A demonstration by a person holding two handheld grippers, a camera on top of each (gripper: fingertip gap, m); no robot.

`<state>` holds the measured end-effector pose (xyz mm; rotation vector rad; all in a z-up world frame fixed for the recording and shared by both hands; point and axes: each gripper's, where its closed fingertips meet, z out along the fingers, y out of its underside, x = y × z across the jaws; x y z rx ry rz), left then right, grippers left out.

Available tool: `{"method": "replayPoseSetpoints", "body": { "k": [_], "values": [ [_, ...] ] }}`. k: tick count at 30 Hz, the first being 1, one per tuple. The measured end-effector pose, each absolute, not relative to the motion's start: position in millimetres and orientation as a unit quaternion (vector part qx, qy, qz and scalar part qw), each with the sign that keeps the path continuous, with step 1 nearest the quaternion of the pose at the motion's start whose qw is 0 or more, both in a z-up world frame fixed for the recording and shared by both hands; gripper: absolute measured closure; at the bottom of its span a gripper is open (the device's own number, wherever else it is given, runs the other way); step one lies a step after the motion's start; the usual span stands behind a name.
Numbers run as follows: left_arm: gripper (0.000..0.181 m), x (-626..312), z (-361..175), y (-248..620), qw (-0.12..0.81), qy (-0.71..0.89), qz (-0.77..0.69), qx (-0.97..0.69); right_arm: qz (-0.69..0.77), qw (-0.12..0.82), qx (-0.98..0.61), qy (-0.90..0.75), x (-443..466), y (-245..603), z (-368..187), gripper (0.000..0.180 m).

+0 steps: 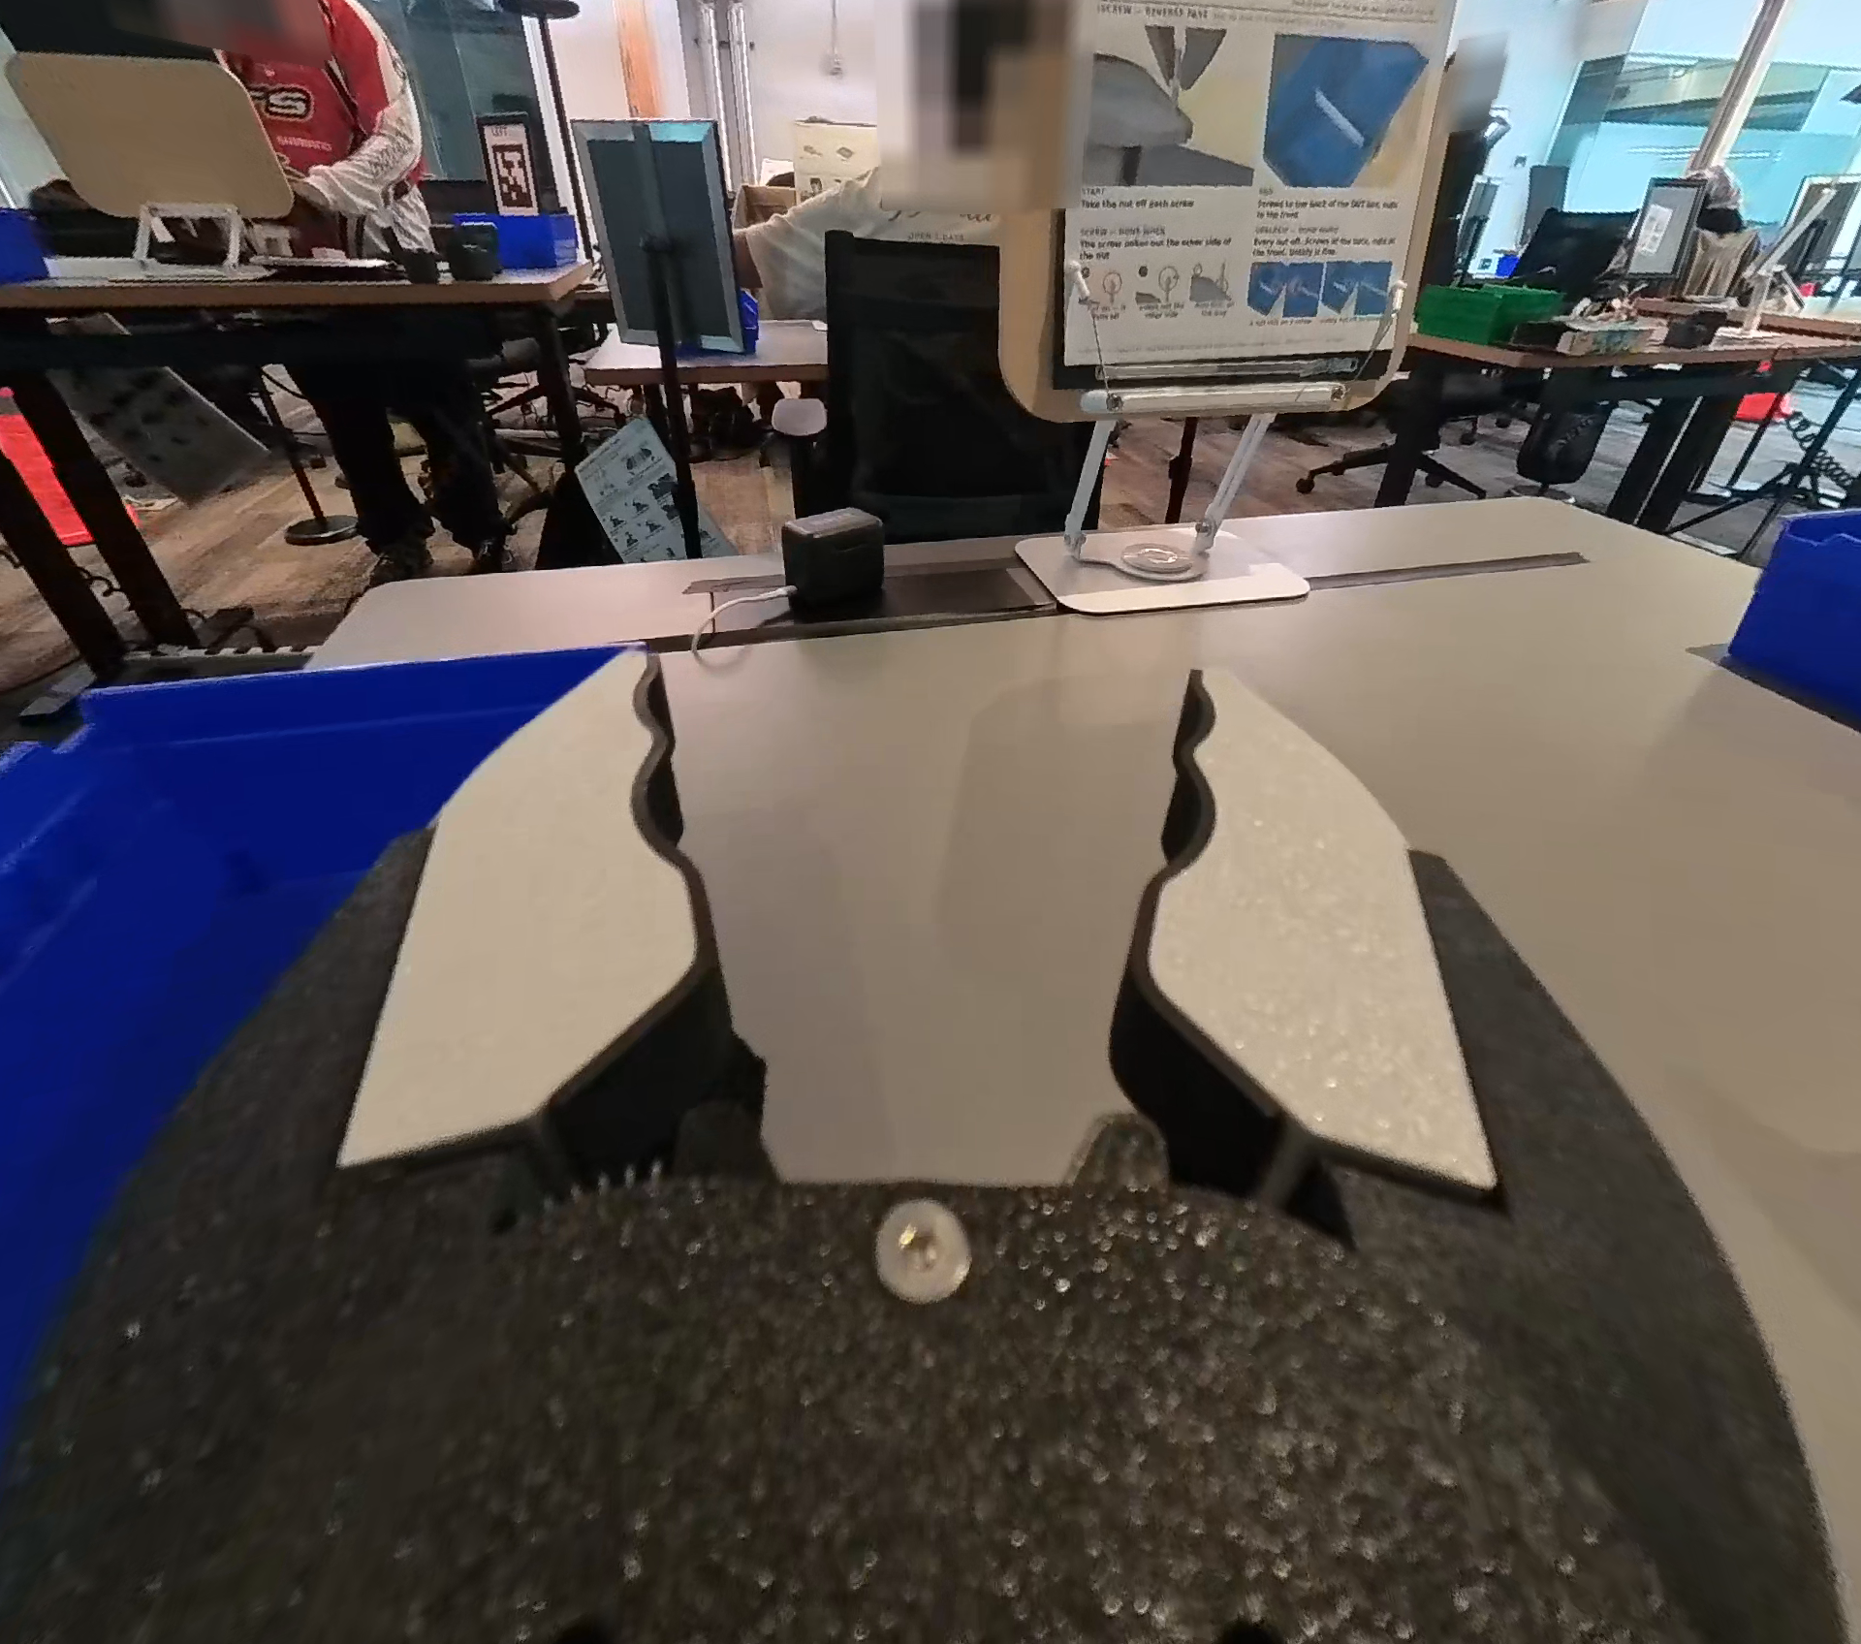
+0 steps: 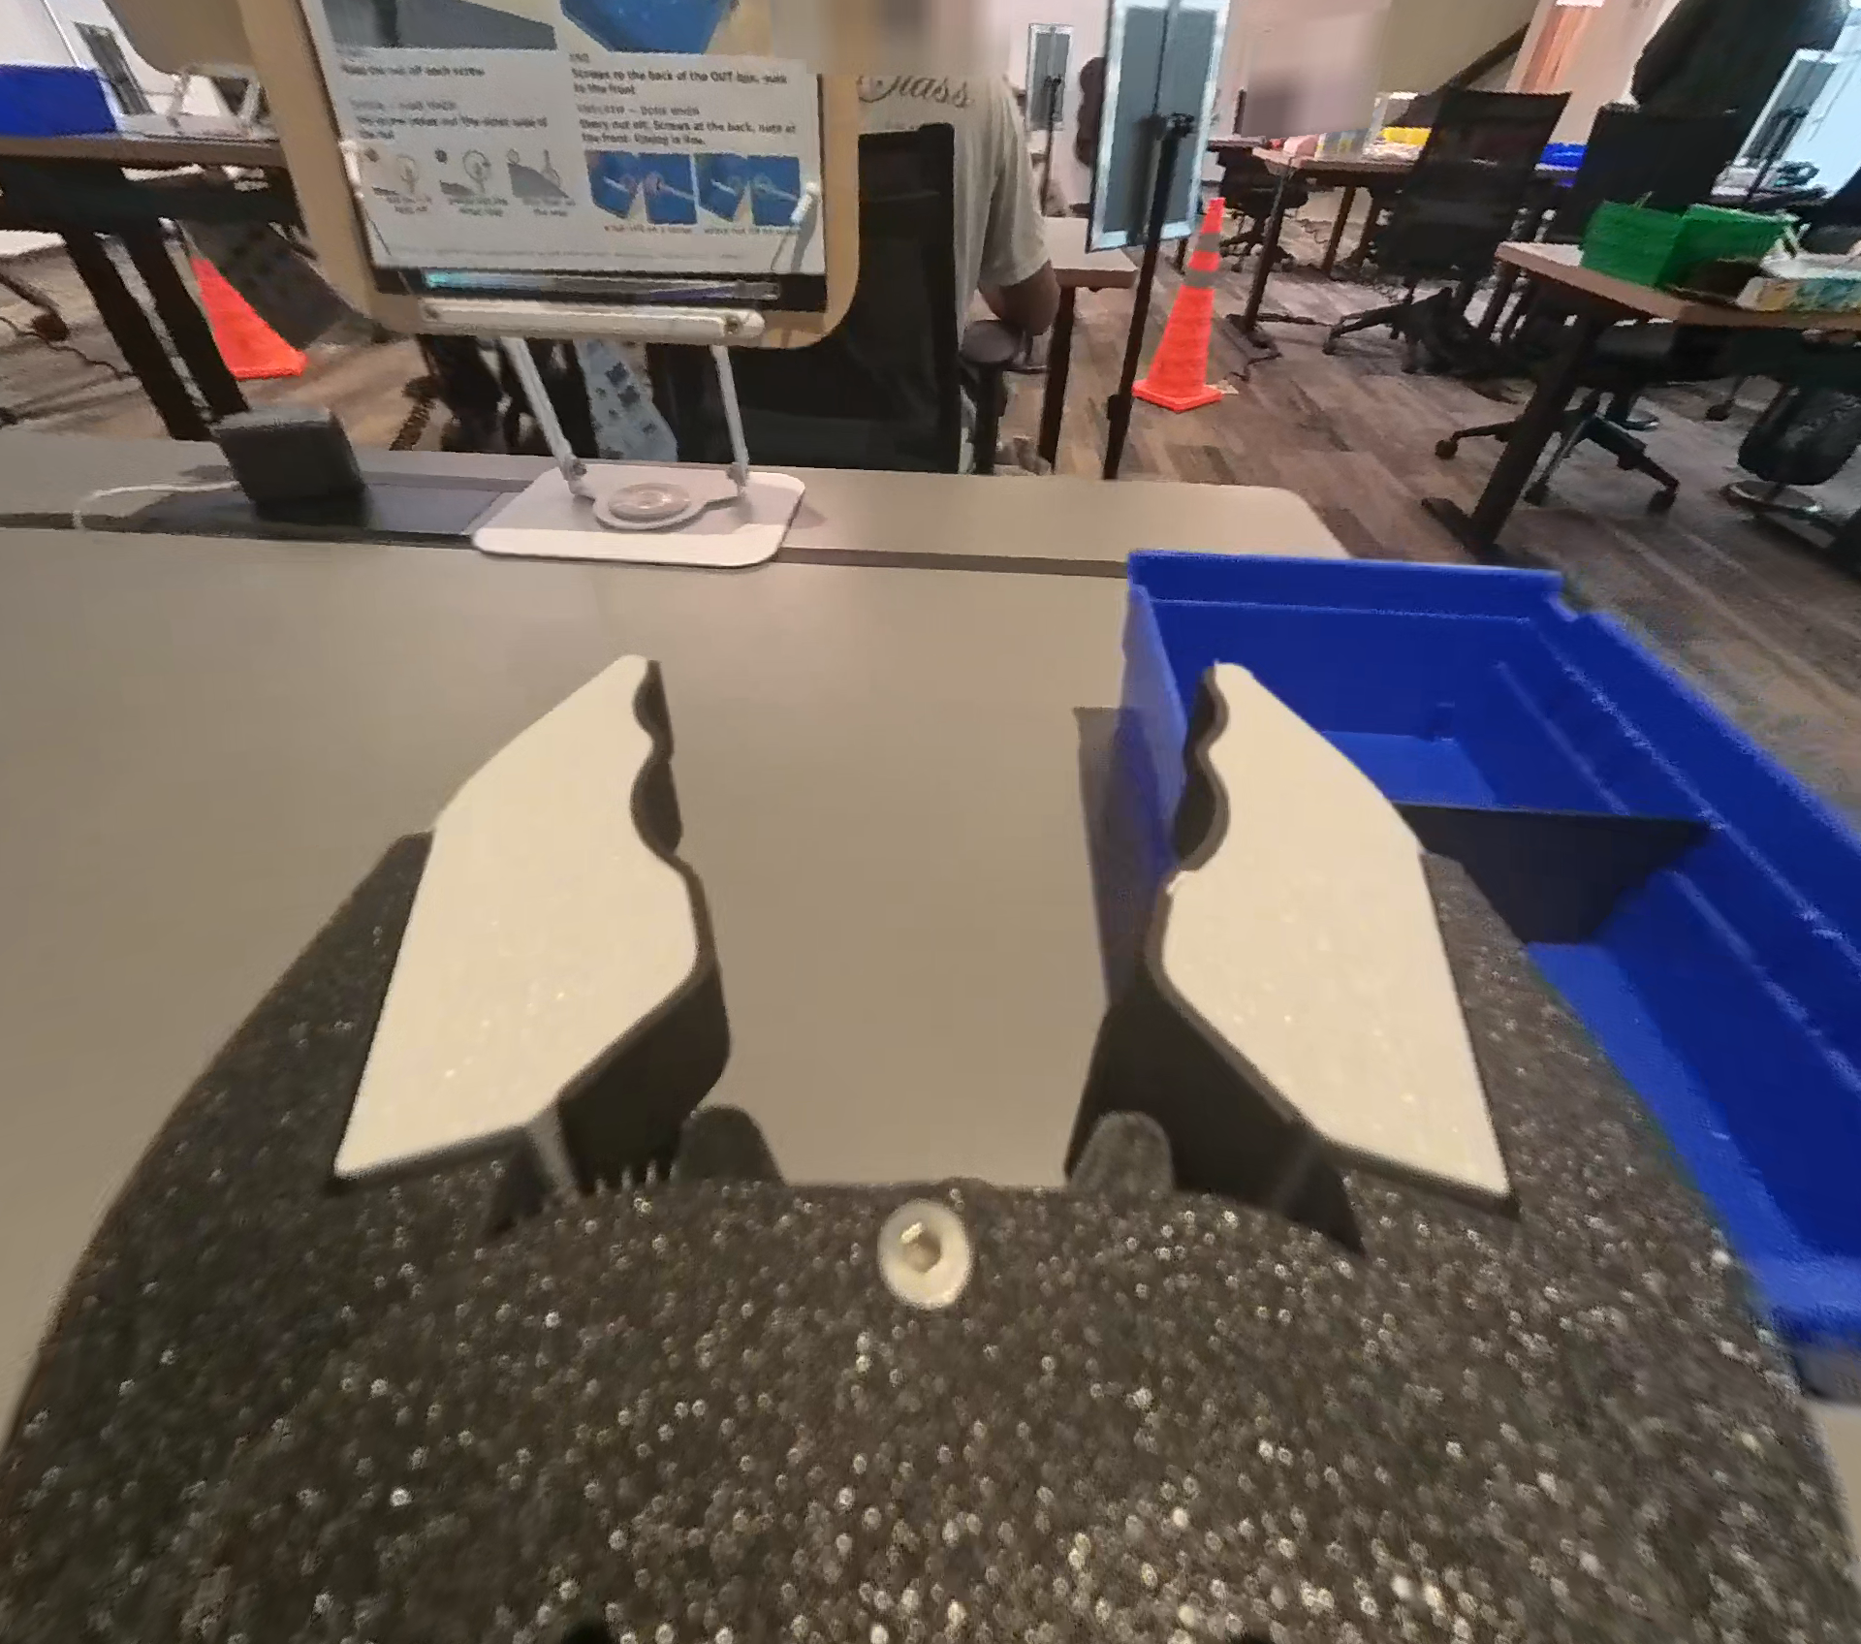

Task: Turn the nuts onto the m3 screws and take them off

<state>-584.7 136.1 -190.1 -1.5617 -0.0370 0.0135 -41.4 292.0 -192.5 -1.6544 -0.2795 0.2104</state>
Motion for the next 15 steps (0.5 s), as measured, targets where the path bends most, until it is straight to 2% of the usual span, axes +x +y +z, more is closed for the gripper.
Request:
{"method": "replayPoseSetpoints", "body": {
  "k": [3,9,12,15],
  "values": [
    [0.086,-583,-189,134,0.71,-0.01,0.005,-0.705,0.06,0.641,-0.755,-0.125,-16,303,-184,0.084],
    [0.089,-577,-193,132,0.709,0.001,-0.017,-0.705,0.034,0.52,-0.84,-0.149,37,336,-176,0.104],
    [0.09,-576,-198,131,0.705,0.003,-0.022,-0.709,-0.013,0.462,-0.875,-0.146,82,354,-171,0.099],
    [0.091,-575,-201,130,0.703,0.004,-0.026,-0.711,-0.044,0.414,-0.899,-0.134,129,373,-171,0.101]
  ]
}}
